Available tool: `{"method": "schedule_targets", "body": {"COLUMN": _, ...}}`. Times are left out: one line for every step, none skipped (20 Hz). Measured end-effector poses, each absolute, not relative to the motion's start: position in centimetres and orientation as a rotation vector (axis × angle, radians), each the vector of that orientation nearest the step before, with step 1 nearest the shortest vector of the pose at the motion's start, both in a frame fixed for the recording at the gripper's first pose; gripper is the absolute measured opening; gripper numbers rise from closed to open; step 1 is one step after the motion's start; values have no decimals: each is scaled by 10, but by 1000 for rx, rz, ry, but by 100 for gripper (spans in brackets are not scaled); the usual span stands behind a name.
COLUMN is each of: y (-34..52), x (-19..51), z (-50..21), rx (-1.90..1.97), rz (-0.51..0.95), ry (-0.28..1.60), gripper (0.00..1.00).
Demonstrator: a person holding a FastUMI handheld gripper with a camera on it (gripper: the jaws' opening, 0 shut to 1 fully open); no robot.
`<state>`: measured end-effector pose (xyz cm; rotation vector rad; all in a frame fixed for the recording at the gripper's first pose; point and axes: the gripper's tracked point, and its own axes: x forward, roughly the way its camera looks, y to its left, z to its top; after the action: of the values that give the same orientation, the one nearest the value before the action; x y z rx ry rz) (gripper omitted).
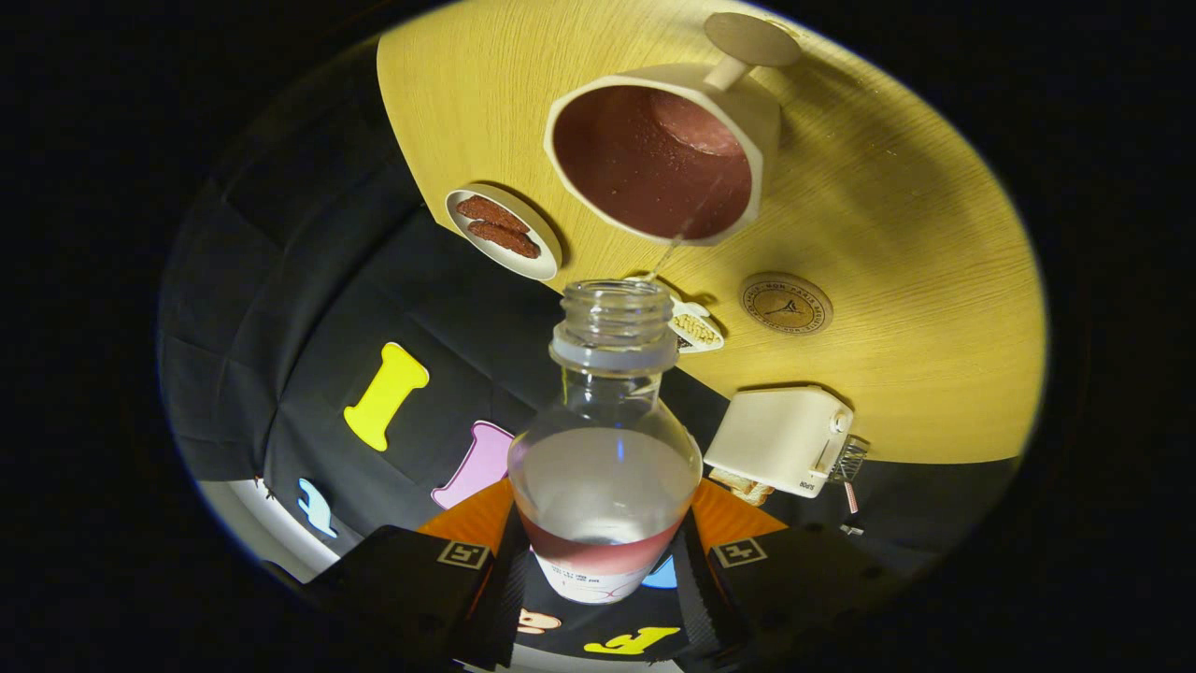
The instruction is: Take the bottle from table, then pour the juice into the cup, finally place the bottle on the coaster
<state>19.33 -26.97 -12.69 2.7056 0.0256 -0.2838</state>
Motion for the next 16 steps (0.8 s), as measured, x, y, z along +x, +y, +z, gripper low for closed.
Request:
{"method": "schedule_targets", "body": {"y": -271, "x": 192, "z": -127, "rx": 2705, "rz": -285, "ry": 15, "gripper": 71}}
{"method": "schedule_targets", "body": {"y": -273, "x": 192, "z": -128, "rx": 2704, "rz": -290, "ry": 8, "gripper": 71}}
{"method": "schedule_targets", "body": {"y": -274, "x": 192, "z": -130, "rx": 2707, "rz": -294, "ry": 6, "gripper": 71}}
{"method": "schedule_targets", "body": {"y": -274, "x": 193, "z": -132, "rx": 2712, "rz": -296, "ry": 4, "gripper": 71}}
{"method": "schedule_targets", "body": {"y": -274, "x": 193, "z": -133, "rx": 2712, "rz": -296, "ry": 6, "gripper": 71}}
{"method": "schedule_targets", "body": {"y": -273, "x": 194, "z": -135, "rx": 2707, "rz": -293, "ry": 14, "gripper": 71}}
{"method": "schedule_targets", "body": {"y": -272, "x": 195, "z": -136, "rx": 2703, "rz": -295, "ry": 24, "gripper": 71}}
{"method": "schedule_targets", "body": {"y": -272, "x": 196, "z": -136, "rx": 2703, "rz": -295, "ry": 25, "gripper": 72}}
{"method": "schedule_targets", "body": {"y": -272, "x": 197, "z": -137, "rx": 2704, "rz": -298, "ry": 22, "gripper": 72}}
{"method": "schedule_targets", "body": {"y": -271, "x": 197, "z": -138, "rx": 2704, "rz": -301, "ry": 24, "gripper": 72}}
{"method": "schedule_targets", "body": {"y": -271, "x": 196, "z": -138, "rx": 2705, "rz": -304, "ry": 27, "gripper": 72}}
{"method": "schedule_targets", "body": {"y": -269, "x": 197, "z": -139, "rx": 2706, "rz": -306, "ry": 30, "gripper": 72}}
{"method": "schedule_targets", "body": {"y": -268, "x": 198, "z": -140, "rx": 2707, "rz": -308, "ry": 33, "gripper": 72}}
{"method": "schedule_targets", "body": {"y": -269, "x": 198, "z": -139, "rx": 2708, "rz": -310, "ry": 32, "gripper": 72}}
{"method": "schedule_targets", "body": {"y": -268, "x": 198, "z": -139, "rx": 2709, "rz": -310, "ry": 33, "gripper": 72}}
{"method": "schedule_targets", "body": {"y": -268, "x": 198, "z": -139, "rx": 2708, "rz": -311, "ry": 33, "gripper": 72}}
